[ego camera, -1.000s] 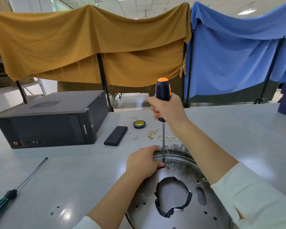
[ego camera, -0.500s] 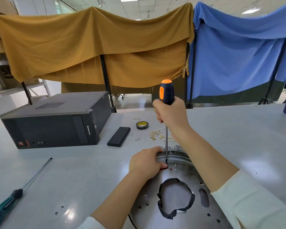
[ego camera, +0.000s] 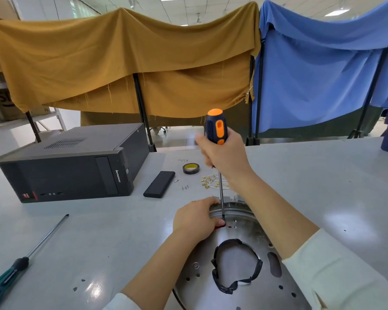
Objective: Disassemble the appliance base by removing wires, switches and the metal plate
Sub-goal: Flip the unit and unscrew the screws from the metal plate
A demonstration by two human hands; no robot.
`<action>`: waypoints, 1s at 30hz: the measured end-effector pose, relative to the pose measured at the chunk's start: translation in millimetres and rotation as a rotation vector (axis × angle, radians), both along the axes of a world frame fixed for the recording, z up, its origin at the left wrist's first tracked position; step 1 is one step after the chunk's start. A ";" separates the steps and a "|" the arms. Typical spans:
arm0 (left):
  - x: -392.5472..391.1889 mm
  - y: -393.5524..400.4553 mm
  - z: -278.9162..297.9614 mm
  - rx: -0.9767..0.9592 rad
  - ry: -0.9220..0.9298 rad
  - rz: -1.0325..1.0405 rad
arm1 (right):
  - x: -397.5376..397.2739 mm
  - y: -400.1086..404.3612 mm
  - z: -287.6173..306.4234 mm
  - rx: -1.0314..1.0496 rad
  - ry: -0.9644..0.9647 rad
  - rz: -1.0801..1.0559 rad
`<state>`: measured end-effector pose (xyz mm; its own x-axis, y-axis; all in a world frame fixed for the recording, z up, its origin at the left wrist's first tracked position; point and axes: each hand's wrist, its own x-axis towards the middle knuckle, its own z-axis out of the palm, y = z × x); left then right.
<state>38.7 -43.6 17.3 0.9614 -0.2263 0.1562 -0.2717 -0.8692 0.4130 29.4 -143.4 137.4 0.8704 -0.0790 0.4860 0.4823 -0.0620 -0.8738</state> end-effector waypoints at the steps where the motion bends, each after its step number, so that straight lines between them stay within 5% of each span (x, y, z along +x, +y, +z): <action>1: 0.3 0.5 -0.2 0.002 -0.002 -0.002 | 0.6 -3.4 2.5 0.009 0.053 0.209; 4: 0.5 1.1 0.8 -0.002 -0.007 0.000 | 3.7 -20.0 11.9 -0.019 0.176 0.587; 9: 0.8 1.3 -0.2 -0.001 -0.008 -0.002 | 6.5 -21.5 5.0 0.072 0.062 -0.088; 12: 0.5 0.2 0.5 -0.001 -0.015 -0.005 | 6.3 -8.9 -2.6 0.115 -0.015 -0.273; 14: -0.4 0.2 0.5 0.005 -0.012 -0.008 | 6.4 -7.5 0.9 0.122 0.040 -0.078; 17: 0.2 1.0 0.2 -0.001 -0.006 -0.008 | 5.5 -17.5 12.3 -0.023 0.200 0.579; 19: 0.6 1.2 0.6 -0.003 -0.009 -0.005 | 7.5 -21.8 15.5 -0.076 0.209 0.653; 24: 0.1 1.7 0.1 -0.012 -0.009 -0.012 | 11.9 -16.2 1.9 0.055 0.043 -0.169; 26: 0.2 1.3 0.4 -0.006 -0.017 -0.017 | 12.2 -14.2 -2.3 0.156 0.024 -0.246; 30: 0.0 0.6 1.0 0.003 -0.016 -0.014 | 9.5 -22.7 5.8 0.149 0.149 0.374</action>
<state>38.7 -43.0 18.3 0.9556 -0.2403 0.1707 -0.2904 -0.8665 0.4060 38.9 -166.1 143.2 0.9122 0.1956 0.3600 0.3154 0.2256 -0.9218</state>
